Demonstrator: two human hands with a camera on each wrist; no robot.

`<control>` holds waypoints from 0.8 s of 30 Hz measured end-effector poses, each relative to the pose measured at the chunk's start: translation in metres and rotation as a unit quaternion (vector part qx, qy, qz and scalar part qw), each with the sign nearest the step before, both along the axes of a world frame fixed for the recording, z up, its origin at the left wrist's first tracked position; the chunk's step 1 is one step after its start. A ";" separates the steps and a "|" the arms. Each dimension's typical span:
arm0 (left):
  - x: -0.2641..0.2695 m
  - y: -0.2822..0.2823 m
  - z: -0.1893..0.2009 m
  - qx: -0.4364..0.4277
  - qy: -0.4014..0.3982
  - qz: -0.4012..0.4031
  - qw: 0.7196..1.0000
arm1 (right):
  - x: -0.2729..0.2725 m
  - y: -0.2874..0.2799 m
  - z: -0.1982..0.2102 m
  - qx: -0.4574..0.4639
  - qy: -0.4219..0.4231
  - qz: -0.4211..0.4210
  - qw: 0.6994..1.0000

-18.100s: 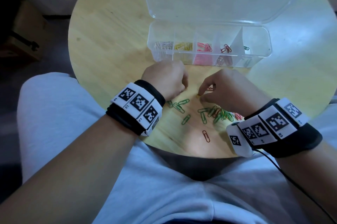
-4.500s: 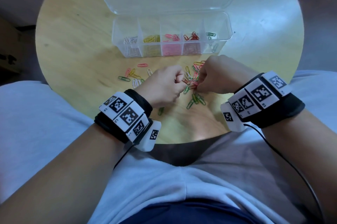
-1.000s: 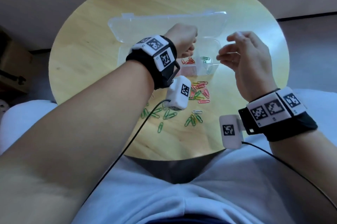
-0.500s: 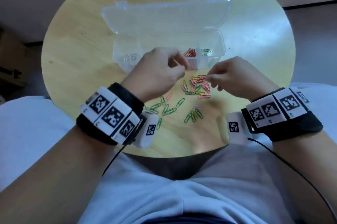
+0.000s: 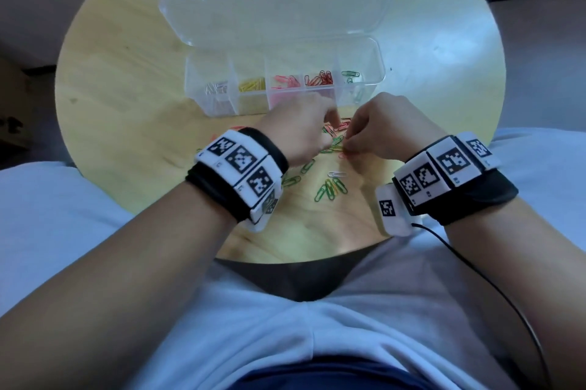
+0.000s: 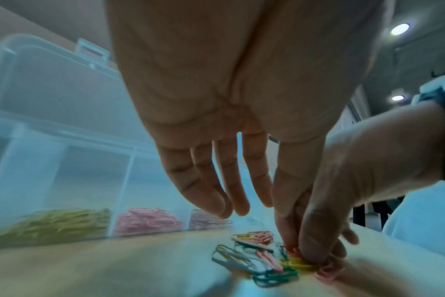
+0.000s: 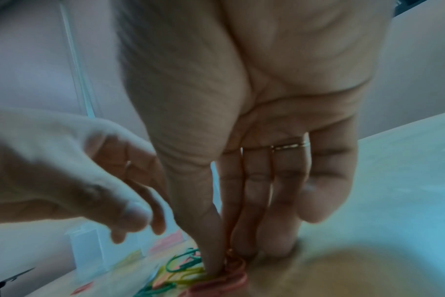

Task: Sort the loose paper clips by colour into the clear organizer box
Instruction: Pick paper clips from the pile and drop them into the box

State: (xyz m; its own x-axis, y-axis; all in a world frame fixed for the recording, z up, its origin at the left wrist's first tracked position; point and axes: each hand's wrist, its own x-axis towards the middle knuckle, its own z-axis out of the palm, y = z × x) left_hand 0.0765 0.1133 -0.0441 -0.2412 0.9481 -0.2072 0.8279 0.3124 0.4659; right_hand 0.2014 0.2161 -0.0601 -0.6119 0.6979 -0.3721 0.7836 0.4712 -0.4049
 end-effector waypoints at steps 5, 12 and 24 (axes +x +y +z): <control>0.003 0.024 -0.007 -0.014 0.049 -0.017 0.999 | -0.003 -0.003 0.000 0.008 -0.032 0.015 0.999; 0.005 0.034 -0.010 -0.032 0.082 -0.044 0.995 | -0.001 -0.004 0.003 -0.018 -0.033 0.043 0.998; -0.009 0.014 -0.013 -0.036 -0.005 0.028 0.999 | 0.021 0.024 0.013 -0.204 0.133 -0.041 0.969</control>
State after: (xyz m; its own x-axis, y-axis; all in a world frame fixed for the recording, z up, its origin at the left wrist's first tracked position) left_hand 0.0679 0.1275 -0.0567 -0.2902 0.9157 -0.2779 0.8035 0.3909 0.4489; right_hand 0.2221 0.2400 -0.0469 -0.6732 0.5760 -0.4638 0.6540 0.1710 -0.7369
